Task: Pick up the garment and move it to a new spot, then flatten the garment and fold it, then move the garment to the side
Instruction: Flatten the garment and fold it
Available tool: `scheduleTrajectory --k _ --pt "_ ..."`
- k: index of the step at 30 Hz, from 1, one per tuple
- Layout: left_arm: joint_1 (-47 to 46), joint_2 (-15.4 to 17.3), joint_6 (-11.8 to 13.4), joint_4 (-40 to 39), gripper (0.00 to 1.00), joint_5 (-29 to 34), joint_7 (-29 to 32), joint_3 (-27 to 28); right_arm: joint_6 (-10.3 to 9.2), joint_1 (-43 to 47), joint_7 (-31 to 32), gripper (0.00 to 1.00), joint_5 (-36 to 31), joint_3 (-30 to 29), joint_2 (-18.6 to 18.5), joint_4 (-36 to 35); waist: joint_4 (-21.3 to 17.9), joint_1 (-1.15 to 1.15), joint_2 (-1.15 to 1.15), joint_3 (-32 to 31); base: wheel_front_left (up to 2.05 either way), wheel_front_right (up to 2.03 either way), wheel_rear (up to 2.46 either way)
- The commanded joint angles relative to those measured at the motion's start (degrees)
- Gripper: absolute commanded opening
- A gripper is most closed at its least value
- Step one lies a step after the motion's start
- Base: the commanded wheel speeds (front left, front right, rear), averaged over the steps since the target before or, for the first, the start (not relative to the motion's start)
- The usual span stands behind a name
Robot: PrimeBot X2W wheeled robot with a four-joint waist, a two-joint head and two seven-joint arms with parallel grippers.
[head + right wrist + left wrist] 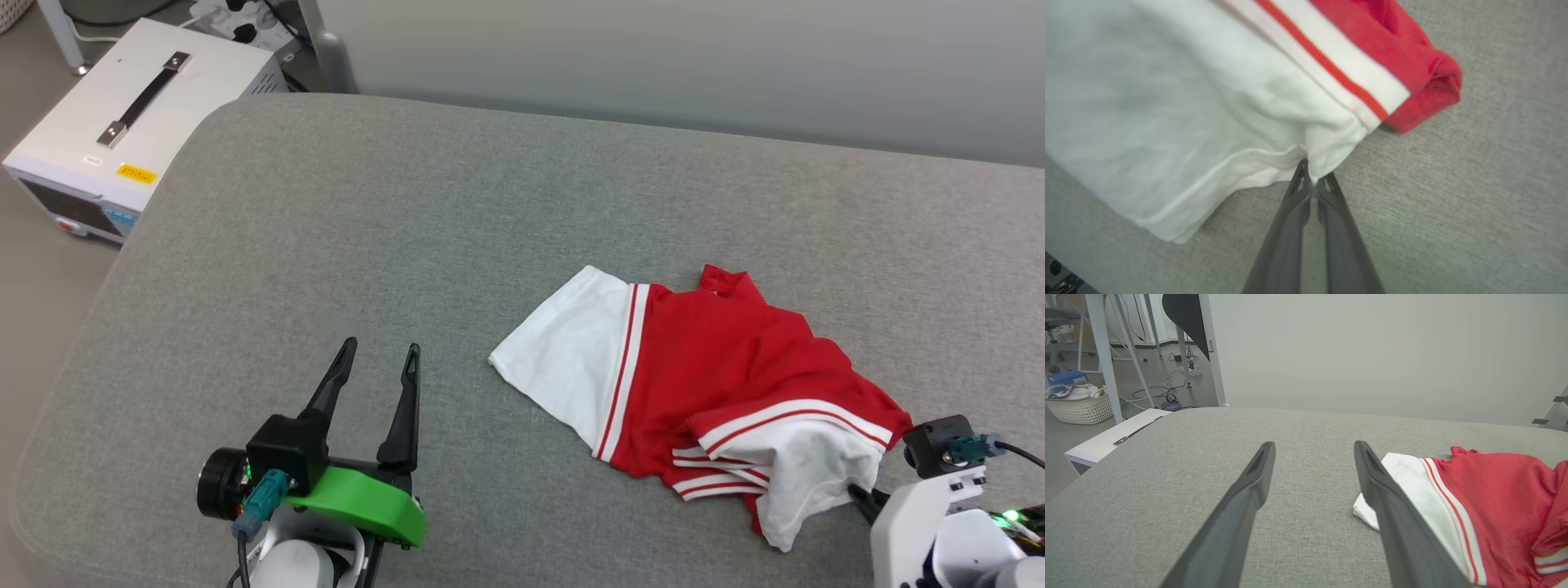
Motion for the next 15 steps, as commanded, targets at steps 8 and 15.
scheduleTrajectory --k 8,15 --pt "0.12 -0.37 -0.33 -0.83 1.00 0.49 -0.34 0.23 -0.02 2.80 9.27 0.00 3.19 -4.03 -12.83 -5.50 -3.70 0.00 0.00 -0.70 0.00 0.00 0.00" --pt "-2.02 -0.41 -0.36 -1.03 1.00 0.32 -0.34 -0.49 -0.02 -0.11 14.34 0.00 2.06 -2.70 -26.47 -2.52 -3.33 0.00 0.00 2.15 0.00 0.00 0.00"
